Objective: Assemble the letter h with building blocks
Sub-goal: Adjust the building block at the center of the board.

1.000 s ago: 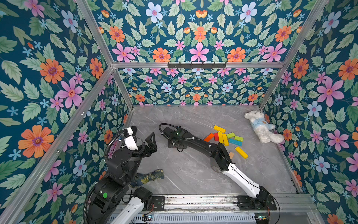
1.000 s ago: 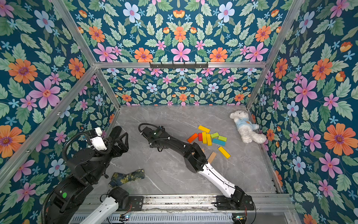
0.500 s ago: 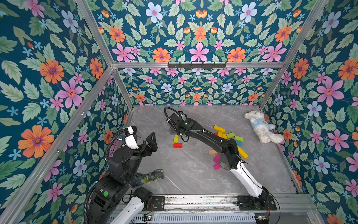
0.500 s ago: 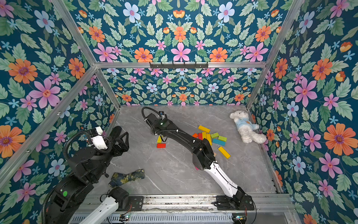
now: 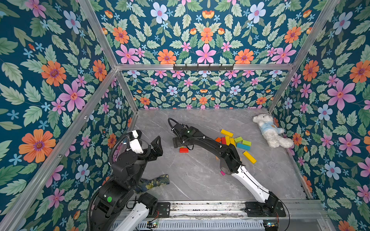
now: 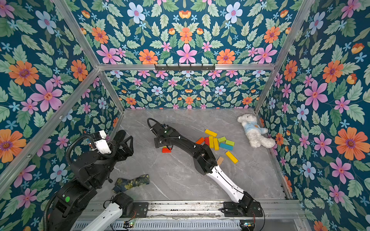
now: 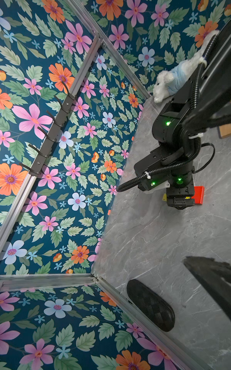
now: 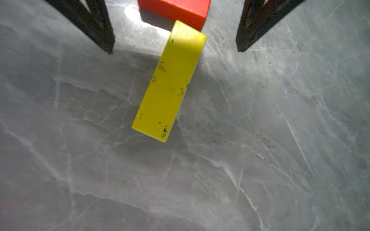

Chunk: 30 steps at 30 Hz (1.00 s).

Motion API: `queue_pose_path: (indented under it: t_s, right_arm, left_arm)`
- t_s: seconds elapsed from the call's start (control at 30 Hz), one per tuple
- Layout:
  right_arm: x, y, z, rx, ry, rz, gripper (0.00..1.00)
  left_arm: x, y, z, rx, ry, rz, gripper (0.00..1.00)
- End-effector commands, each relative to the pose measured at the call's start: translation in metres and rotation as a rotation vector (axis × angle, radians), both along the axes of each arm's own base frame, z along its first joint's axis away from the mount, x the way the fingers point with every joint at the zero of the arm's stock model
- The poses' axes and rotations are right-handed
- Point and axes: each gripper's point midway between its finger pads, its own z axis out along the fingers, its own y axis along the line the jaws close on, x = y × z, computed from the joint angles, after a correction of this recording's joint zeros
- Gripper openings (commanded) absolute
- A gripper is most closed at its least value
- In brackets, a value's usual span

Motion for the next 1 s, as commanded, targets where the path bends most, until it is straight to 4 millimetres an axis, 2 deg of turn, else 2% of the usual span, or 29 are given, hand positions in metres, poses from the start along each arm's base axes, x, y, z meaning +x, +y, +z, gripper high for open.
queue_pose_path:
  t_s: [0.0,0.27,0.63,0.73,0.87,0.97]
  right_arm:
    - [-0.003,-0.003,-0.007,-0.027,0.018,0.011,0.97]
    - [-0.001,-0.026,-0.019,-0.102,0.03,-0.054,0.93]
    - [0.0,-0.025,-0.02,-0.094,0.026,-0.058,0.93]
    - [0.004,-0.019,-0.001,-0.06,-0.019,-0.043,0.94]
    - [0.008,-0.018,0.042,-0.036,-0.115,-0.043,0.95]
    - [-0.003,-0.018,0.063,-0.029,-0.145,-0.028,0.91]
  left_arm:
    - [0.0,0.003,0.003,0.01,-0.009,0.016,0.99]
    - [-0.001,0.005,0.006,0.011,-0.016,0.02,0.99]
    - [0.0,0.005,0.004,0.016,-0.011,0.022,0.99]
    - [0.0,0.005,0.004,0.018,-0.012,0.024,0.99]
    - [0.0,0.006,0.005,0.018,-0.014,0.027,0.99]
    - [-0.002,0.007,0.007,0.014,-0.021,0.029,0.99]
